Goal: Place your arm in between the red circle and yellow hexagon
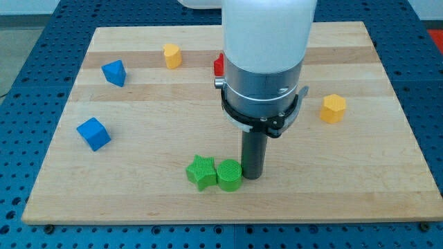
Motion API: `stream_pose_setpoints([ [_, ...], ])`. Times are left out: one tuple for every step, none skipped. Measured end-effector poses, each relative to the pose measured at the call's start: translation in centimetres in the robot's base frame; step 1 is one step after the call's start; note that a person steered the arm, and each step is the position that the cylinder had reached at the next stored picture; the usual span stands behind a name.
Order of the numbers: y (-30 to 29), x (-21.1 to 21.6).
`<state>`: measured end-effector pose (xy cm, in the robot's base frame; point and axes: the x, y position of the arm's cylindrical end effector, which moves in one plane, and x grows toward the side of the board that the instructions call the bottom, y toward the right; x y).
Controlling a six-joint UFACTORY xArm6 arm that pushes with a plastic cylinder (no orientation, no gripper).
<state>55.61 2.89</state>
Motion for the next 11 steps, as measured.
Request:
stream_pose_setpoints([
  [0.7, -0.8],
  [3.1, -3.4],
  [3.1, -5.1],
  [7.7, -5.0],
  [11.7, -5.1],
  [12.0, -8.0],
  [12.0, -10.5],
  [11.4, -11.0],
  [9.3, -11.2],
  [9.9, -8.8],
  [13.5, -7.4],
])
